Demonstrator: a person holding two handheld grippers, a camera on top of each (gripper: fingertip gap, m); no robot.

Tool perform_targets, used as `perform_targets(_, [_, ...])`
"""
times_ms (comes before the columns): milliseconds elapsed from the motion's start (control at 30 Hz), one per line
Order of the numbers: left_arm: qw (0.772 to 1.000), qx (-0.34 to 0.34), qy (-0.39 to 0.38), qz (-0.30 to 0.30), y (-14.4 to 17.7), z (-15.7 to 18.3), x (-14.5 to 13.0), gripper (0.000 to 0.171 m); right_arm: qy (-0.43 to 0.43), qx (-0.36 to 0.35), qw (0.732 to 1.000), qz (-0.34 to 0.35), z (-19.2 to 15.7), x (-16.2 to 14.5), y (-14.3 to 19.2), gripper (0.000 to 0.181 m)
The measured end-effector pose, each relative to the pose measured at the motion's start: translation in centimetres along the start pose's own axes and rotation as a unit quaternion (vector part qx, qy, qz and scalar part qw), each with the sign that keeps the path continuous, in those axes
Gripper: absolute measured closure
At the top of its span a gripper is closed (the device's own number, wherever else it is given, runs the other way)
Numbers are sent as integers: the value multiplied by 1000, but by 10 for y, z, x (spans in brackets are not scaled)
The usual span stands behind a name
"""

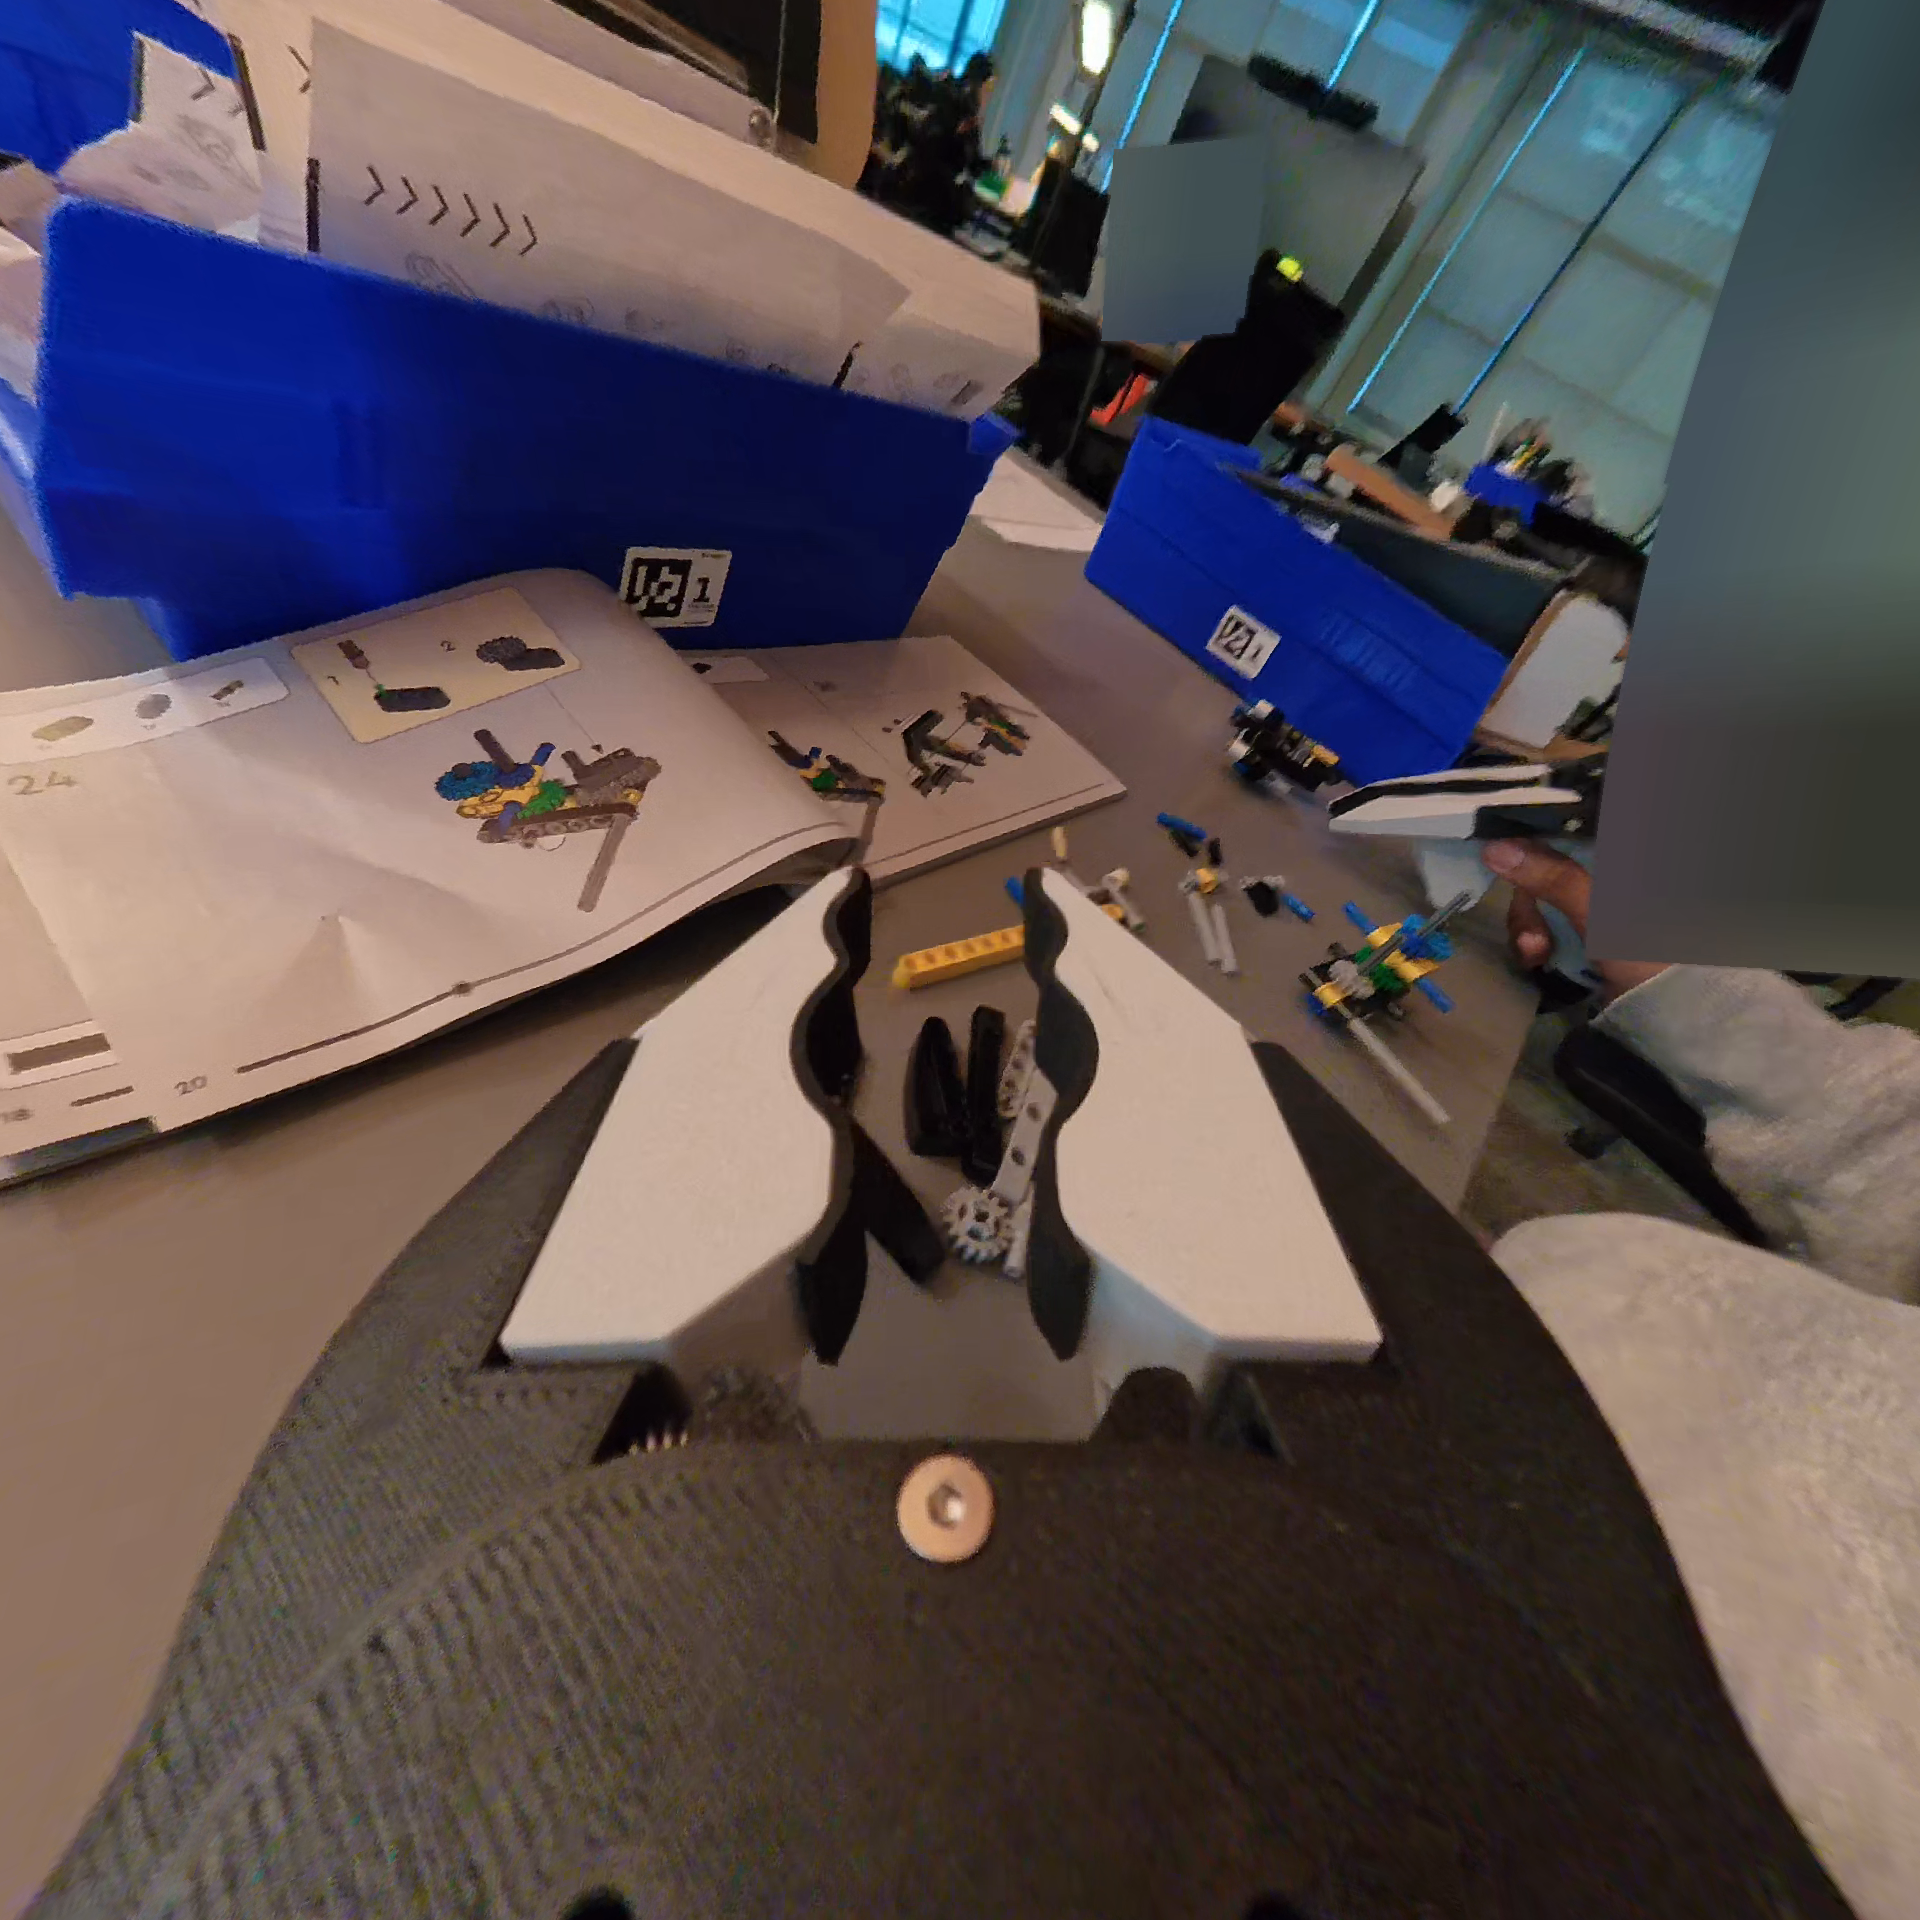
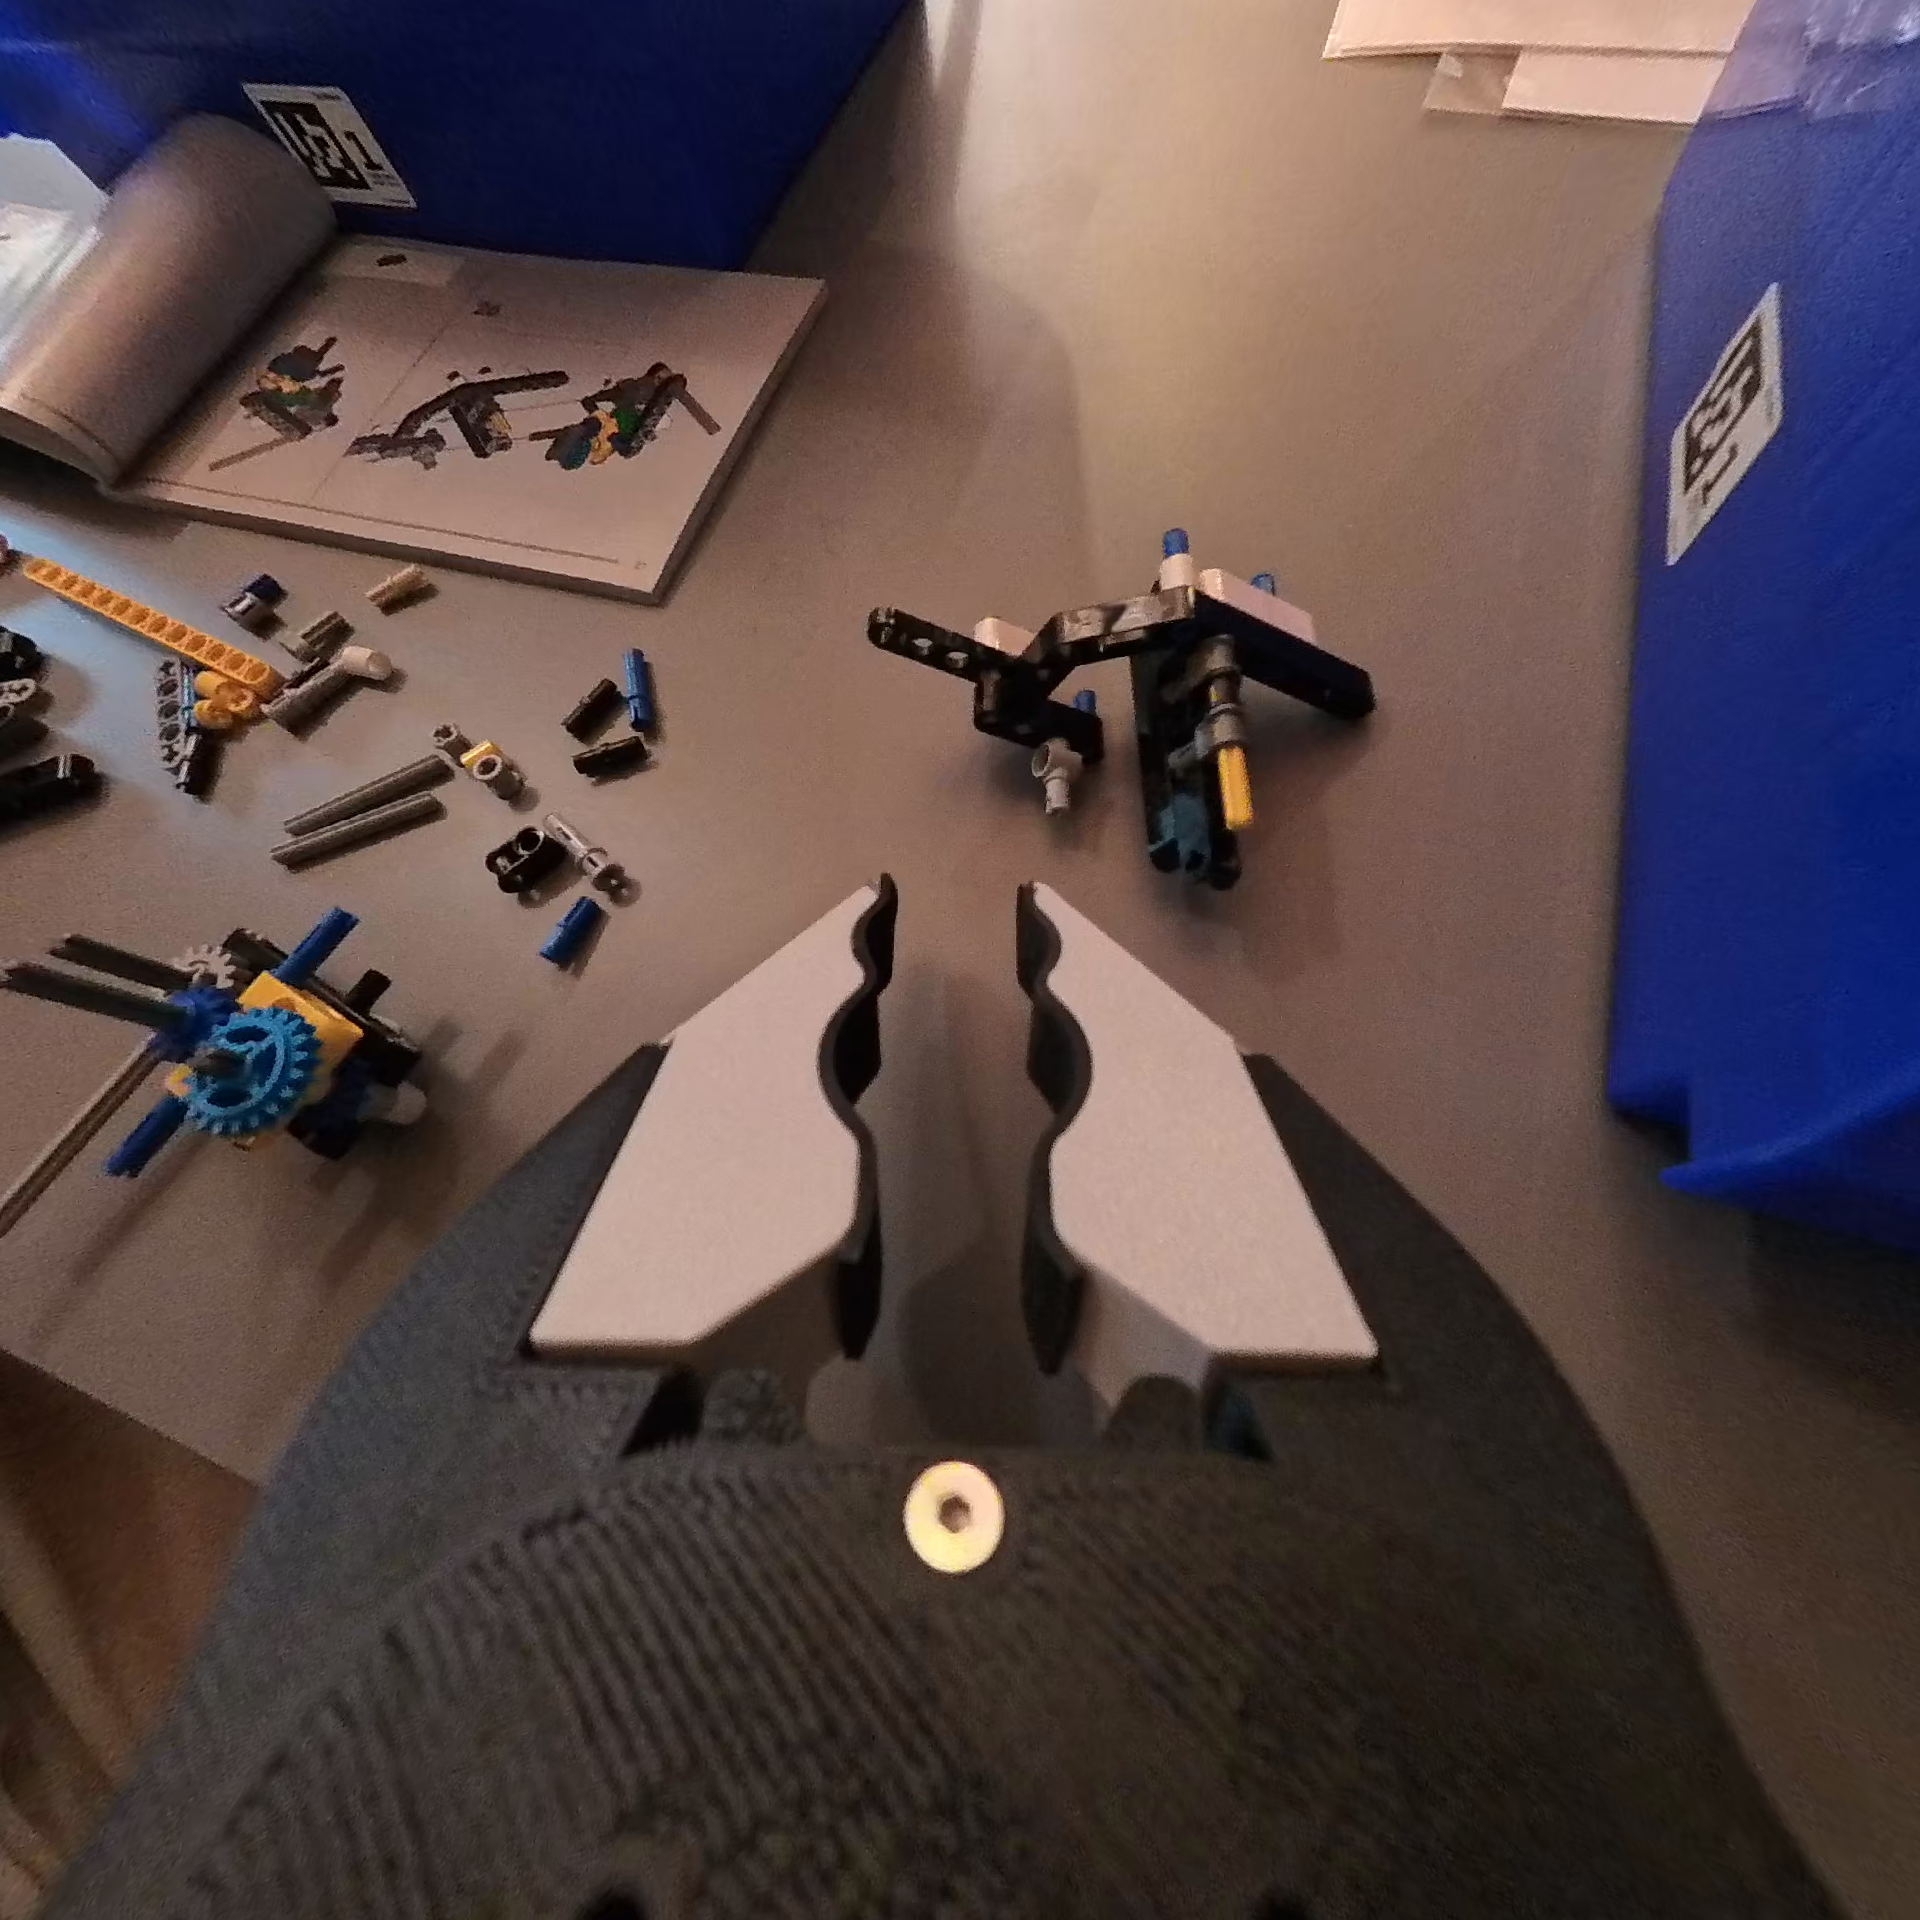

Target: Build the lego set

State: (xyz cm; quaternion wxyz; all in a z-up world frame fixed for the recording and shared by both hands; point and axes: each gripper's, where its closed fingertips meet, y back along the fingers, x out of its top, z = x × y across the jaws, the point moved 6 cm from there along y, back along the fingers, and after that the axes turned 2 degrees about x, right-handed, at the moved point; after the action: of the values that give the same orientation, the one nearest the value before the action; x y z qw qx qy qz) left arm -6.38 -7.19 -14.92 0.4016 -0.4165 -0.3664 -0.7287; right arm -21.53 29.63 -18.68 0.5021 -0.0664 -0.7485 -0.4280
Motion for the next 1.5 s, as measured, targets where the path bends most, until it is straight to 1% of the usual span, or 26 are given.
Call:
perform_targets(100, [999,29,-35,-3,1,0,1,134,9,-2,1000,-6,-2,-1,-1,159])
perform_targets(167, [998,50,-47,-9,0,0,3,132,15,-3,1000,-6,-4,-1,-1,159])
perform_targets(233, [996,69,-58,-7,-6,0,11,131,12,-1,1000,-5,-3,-1,-1,158])
perform_targets(267, [995,81,-64,-14,-11,0,15,132,8,2,1000,-5,-3,-1,-1,158])
perform_targets(300, [993,93,-70,-34,-18,-1,17,131,4,6,1000,-3,-2,-1,-1,157])
perform_targets(367, [985,113,-89,-99,-38,-5,16,128,-1,12,1000,5,-2,0,1,157])
perform_targets(400, [981,117,-102,-119,-48,-8,16,128,-1,14,1000,11,-2,1,2,157])
perform_targets(500, [971,132,-125,-153,-74,-18,15,131,-4,21,1000,20,-4,1,5,156])
perform_targets(567, [962,155,-120,-191,-85,-31,8,131,-7,24,999,22,-4,-1,7,156])
perform_targets(667, [955,168,-74,-232,-87,-45,-2,131,-12,25,999,27,-4,-1,8,156])
perform_targets(767, [954,180,-37,-236,-78,-58,-6,133,-20,27,999,24,-2,-2,8,156])
perform_targets(867, [950,199,-41,-238,-69,-69,-6,151,-20,24,999,18,-2,-2,6,156])
perform_targets(933, [949,200,-51,-238,-66,-72,-7,156,-16,20,1000,15,-3,-3,6,156])
perform_targets(1267, [942,218,-89,-238,-66,-70,-8,155,-6,16,1000,13,-4,-3,5,156])
perform_targets(1300, [941,225,-88,-235,-65,-71,-8,152,-6,17,1000,15,-4,-3,5,156])
perform_targets(1367, [942,235,-90,-221,-62,-71,-2,149,-7,19,1000,18,-5,-2,6,156])
perform_targets(1433, [947,240,-98,-190,-57,-66,8,149,-10,21,999,23,-5,-2,7,155])
perform_targets(1500, [956,230,-101,-154,-51,-58,16,148,-12,19,999,29,-4,-1,8,153])
